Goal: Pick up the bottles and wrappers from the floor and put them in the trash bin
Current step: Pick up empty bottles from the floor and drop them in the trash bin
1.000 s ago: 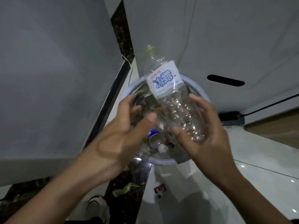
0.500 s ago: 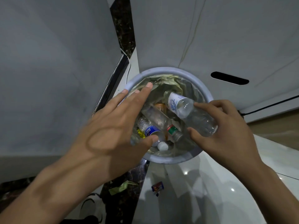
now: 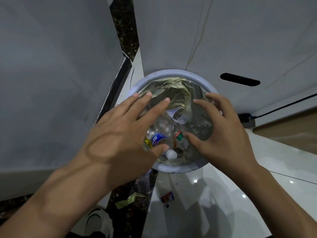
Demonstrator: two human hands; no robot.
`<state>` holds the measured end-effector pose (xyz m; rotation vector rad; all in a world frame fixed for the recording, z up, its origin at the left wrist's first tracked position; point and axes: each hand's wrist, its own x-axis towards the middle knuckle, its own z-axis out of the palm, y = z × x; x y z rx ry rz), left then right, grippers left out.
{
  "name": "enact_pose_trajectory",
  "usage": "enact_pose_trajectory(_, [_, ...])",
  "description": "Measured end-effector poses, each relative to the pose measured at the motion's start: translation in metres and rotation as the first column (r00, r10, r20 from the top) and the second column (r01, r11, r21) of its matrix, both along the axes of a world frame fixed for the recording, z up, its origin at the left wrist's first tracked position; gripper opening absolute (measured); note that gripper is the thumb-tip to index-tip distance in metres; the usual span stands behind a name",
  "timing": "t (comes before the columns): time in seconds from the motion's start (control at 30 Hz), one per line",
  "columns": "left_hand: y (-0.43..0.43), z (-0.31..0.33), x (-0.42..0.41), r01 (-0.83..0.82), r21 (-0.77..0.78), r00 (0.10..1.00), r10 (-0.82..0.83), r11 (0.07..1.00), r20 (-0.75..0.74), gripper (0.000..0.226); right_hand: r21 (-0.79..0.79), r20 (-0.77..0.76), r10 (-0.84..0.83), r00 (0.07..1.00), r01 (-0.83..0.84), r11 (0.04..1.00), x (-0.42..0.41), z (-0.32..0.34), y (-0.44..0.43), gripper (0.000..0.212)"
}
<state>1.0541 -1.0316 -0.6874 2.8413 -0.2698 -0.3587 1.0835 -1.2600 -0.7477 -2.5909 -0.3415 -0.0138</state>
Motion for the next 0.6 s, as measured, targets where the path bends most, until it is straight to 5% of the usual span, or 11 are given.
enact_pose_trajectory(0.37, [0.011,0.000,-0.007,-0.062,0.027,0.994,0.060,0.998,0.088,0.093,-0.017,0.012,0.039,0.999,-0.039,0.999,-0.012,0.003,0.012,0.071])
enact_pose_trajectory(0.6, [0.015,0.001,-0.058,-0.118,-0.023,0.977,0.120,0.993,0.175,0.066,0.080,-0.113,0.076,0.991,-0.067,0.995,-0.069,0.029,0.026,0.073])
